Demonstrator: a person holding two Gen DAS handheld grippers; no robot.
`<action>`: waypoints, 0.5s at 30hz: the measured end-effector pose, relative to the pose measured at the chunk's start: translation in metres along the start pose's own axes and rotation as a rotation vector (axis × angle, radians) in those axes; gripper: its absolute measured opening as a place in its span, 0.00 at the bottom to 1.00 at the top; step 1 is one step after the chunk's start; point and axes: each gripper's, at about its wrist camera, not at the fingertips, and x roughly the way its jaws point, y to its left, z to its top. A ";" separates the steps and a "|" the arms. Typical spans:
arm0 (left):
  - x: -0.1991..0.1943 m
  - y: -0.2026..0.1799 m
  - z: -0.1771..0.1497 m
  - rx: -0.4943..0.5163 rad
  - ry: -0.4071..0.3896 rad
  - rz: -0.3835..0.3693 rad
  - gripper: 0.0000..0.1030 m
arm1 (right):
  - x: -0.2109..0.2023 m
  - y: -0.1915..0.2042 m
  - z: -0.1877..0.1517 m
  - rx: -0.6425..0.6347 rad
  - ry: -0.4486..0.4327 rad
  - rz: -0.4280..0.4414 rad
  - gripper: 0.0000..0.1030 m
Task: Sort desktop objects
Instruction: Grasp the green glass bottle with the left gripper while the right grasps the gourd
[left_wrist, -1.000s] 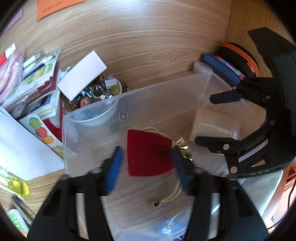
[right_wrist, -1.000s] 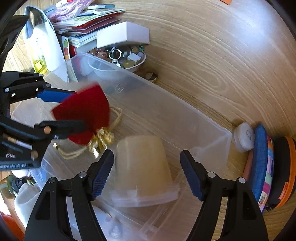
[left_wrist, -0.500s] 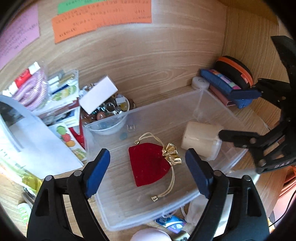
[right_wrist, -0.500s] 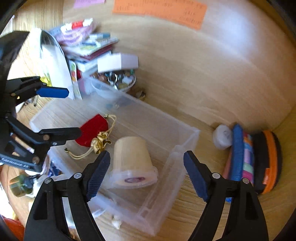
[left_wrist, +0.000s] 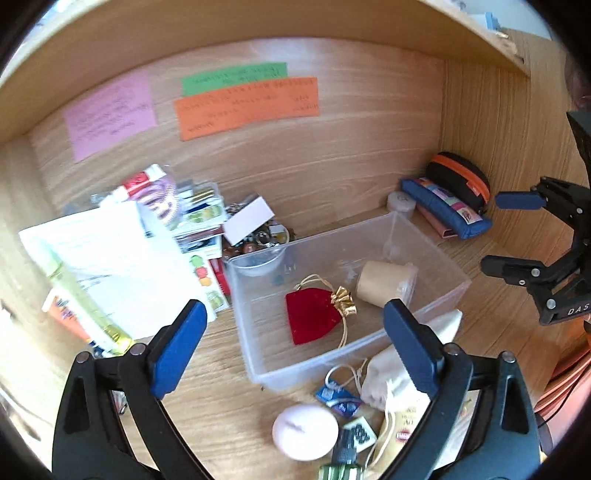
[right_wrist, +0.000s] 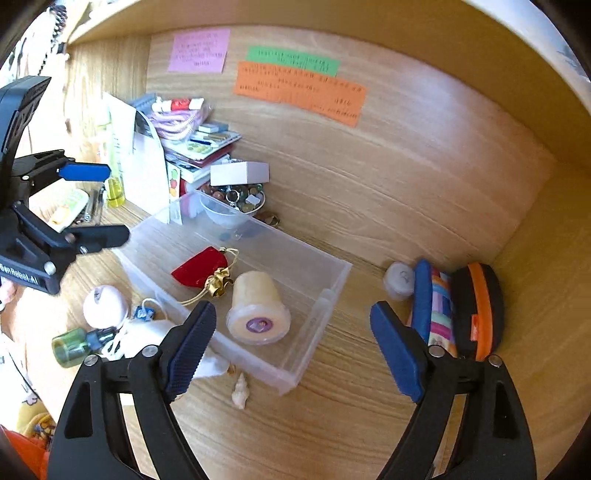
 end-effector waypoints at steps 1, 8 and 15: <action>-0.005 0.001 -0.003 -0.004 -0.005 0.008 0.96 | -0.004 0.001 -0.004 0.004 -0.007 0.004 0.83; -0.017 0.011 -0.038 -0.044 0.030 0.047 0.97 | -0.017 0.010 -0.029 0.013 -0.024 0.001 0.84; -0.007 0.021 -0.086 -0.092 0.137 0.052 0.97 | -0.009 0.021 -0.060 0.023 0.024 0.020 0.84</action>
